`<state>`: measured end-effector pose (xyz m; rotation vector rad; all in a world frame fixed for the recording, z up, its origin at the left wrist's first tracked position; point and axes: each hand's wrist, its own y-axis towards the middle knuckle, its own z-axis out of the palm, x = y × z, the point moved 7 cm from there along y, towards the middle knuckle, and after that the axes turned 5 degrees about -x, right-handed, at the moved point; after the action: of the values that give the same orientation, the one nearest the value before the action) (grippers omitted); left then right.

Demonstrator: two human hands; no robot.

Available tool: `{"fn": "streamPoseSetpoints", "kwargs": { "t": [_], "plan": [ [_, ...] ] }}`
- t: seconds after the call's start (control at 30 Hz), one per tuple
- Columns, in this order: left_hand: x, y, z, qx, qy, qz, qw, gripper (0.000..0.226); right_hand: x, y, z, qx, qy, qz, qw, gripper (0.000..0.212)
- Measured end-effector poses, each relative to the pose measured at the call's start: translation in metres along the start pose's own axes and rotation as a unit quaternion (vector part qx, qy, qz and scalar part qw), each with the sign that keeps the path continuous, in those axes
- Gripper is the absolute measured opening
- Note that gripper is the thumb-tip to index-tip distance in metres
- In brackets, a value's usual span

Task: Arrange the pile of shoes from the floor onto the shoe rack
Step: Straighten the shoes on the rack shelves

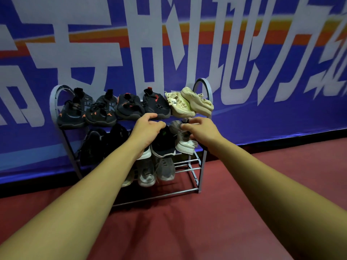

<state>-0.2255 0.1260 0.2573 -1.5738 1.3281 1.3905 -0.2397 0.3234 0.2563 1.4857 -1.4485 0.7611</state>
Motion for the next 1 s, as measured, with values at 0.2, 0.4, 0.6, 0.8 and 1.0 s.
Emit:
{"fn": "streamPoseSetpoints", "kwargs": {
  "t": [0.2, 0.4, 0.6, 0.8, 1.0],
  "plan": [
    [-0.01, 0.004, 0.049, 0.037, 0.015, 0.016, 0.999, 0.044, -0.021, 0.007, -0.031, -0.017, -0.027, 0.013, 0.999, 0.055],
    [-0.026, 0.015, 0.088, 0.048, 0.006, 0.057, 0.997, 0.042, -0.037, 0.027, -0.046, -0.038, -0.011, 0.018, 0.999, 0.063],
    [-0.036, 0.036, 0.11, 0.004, 0.02, 0.075, 0.997, 0.031, -0.049, 0.057, -0.053, -0.055, -0.013, 0.019, 0.998, 0.066],
    [-0.056, 0.057, 0.123, -0.057, 0.13, 0.11, 0.984, 0.043, -0.059, 0.088, -0.049, -0.057, 0.039, 0.038, 0.997, 0.074],
    [-0.046, 0.063, 0.135, -0.046, 0.259, 0.131, 0.956, 0.032, -0.06, 0.098, -0.041, -0.034, 0.117, 0.027, 0.992, 0.035]
  ]
}}
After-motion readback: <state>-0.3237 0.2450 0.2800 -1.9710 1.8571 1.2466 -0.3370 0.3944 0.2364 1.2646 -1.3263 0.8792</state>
